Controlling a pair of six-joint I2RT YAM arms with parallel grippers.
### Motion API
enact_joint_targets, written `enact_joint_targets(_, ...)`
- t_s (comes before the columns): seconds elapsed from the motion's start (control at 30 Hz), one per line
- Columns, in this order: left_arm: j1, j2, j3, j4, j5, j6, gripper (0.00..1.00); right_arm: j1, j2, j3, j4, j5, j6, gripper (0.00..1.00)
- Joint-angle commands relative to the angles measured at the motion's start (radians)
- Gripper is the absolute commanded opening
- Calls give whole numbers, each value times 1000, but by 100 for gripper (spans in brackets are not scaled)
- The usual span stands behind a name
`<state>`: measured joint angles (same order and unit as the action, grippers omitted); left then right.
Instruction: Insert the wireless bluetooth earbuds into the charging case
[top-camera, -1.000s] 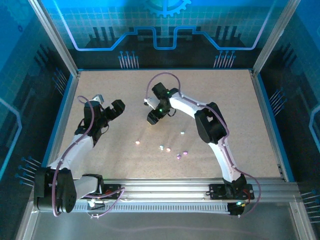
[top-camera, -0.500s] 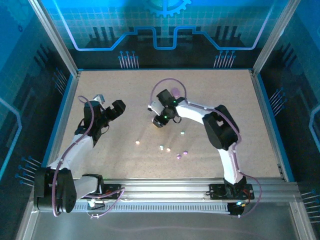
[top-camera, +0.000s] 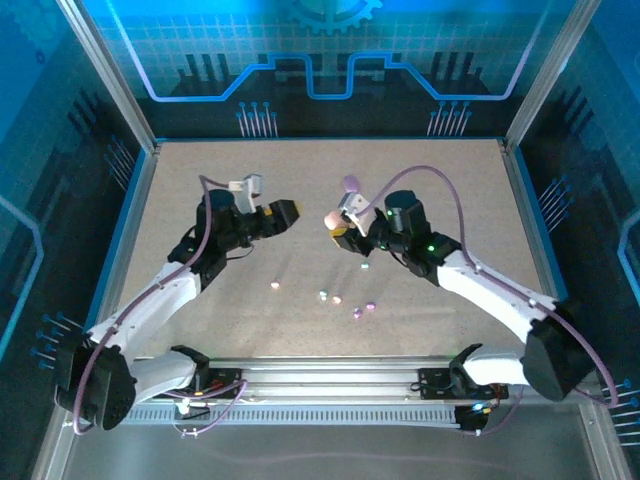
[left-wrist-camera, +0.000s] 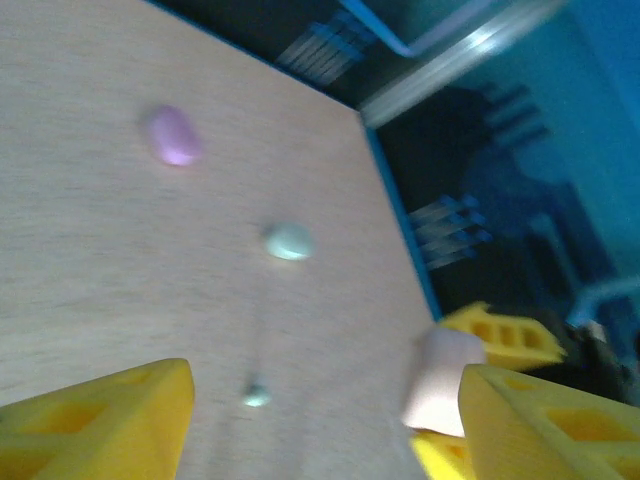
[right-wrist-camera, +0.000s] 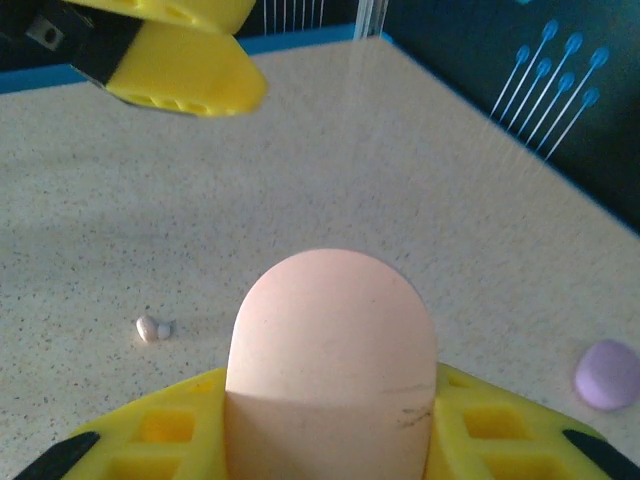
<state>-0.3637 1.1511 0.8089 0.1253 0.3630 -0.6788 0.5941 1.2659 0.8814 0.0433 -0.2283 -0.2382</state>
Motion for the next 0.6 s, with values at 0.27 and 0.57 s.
enact_joint_targets(0.27, -184, 121, 182, -47, 88, 117, 64, -10, -173, -105, 82, 17, -37, 32)
enact_joint_targets(0.57, -244, 196, 258, -124, 98, 174, 54, -4, -171, -103, 94, 25, -13, 32)
